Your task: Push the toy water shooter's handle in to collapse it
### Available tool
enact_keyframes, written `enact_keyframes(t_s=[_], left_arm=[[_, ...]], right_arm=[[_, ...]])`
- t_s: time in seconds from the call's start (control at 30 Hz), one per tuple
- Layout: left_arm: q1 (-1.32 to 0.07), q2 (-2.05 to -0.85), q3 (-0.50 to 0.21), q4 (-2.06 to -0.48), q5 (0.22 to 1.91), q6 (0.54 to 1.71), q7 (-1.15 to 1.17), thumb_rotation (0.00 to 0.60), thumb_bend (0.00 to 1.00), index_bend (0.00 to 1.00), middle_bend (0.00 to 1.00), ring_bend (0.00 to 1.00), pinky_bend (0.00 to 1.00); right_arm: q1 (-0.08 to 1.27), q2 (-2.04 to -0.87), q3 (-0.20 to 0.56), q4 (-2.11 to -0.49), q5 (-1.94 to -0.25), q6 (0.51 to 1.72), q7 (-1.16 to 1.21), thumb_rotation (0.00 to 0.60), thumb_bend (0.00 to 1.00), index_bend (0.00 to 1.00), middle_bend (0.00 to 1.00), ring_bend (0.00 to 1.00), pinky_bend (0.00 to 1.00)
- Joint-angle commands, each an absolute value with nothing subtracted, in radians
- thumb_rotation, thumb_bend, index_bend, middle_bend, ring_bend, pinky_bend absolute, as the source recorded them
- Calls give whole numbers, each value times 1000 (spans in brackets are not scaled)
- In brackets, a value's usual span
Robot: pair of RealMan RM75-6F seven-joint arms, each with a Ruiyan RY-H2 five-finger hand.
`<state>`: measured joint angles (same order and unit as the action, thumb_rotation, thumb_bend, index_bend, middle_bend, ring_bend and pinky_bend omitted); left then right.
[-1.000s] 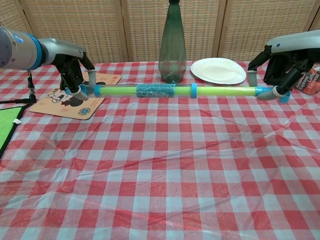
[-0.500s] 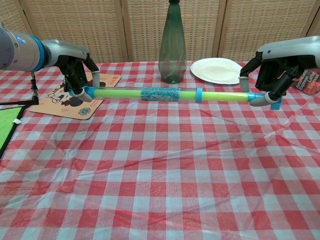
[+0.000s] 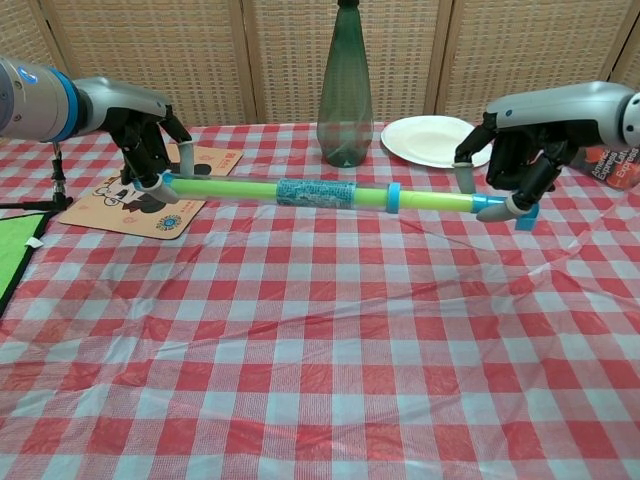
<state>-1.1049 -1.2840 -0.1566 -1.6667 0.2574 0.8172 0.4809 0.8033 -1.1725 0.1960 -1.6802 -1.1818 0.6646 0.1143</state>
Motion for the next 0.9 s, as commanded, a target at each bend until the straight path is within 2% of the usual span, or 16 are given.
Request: enact_keyframes(t_s=[0.03,0.17,0.23,0.27,0.3,0.33,0.37,0.43,0.5,0.57,0.7,0.9], left_arm=[[-1106,-1283,-156,-1667,261,810,473,600,392,610,801,683,559],[-1106,-1285,-149,-1661,265,805,466,600,390,580,765,669,555],[-1105,-1283,-144,-1657,268,803,463,600,376,510,632,574,506],[-1105,-1281,-140,-1655,269,801,463,600,368,466,566,522,473],[-1104,-1279,-136,-1653,271,800,464,600,355,392,452,436,408],[-1104,-1275,-129,-1651,274,798,467,600,343,323,342,350,335],[-1104,-1272,-125,-1651,274,796,468,600,330,285,277,295,290],[-1102,-1258,-120,-1654,266,773,460,600,281,187,122,154,181],[-1102,-1249,-117,-1656,260,755,450,600,241,134,32,77,119],[-1100,-1244,-116,-1656,260,747,440,600,219,117,0,51,97],[-1089,-1240,-116,-1664,275,735,410,600,210,98,0,29,91],[-1055,-1224,-130,-1685,332,753,347,600,210,94,0,4,62]], right_arm=[[806,-1174,196,-1681,-1184,666,115,600,470,846,1000,992,665],[807,-1174,192,-1676,-1184,667,114,600,459,836,1000,972,657],[805,-1176,189,-1667,-1180,673,111,600,424,801,973,924,588],[804,-1178,187,-1662,-1178,677,106,600,393,755,919,865,497],[802,-1180,184,-1657,-1176,681,101,600,364,696,836,789,393],[801,-1180,179,-1651,-1176,684,91,600,351,662,782,743,338],[800,-1180,174,-1645,-1177,686,82,600,334,619,714,684,282],[797,-1188,167,-1633,-1176,703,59,600,307,553,601,588,229],[793,-1195,162,-1626,-1171,714,43,600,274,432,435,431,159],[792,-1197,157,-1623,-1163,716,29,600,256,368,350,347,128],[790,-1202,152,-1625,-1151,730,3,600,243,289,204,179,98],[773,-1189,149,-1640,-1141,759,-10,600,234,258,118,69,76]])
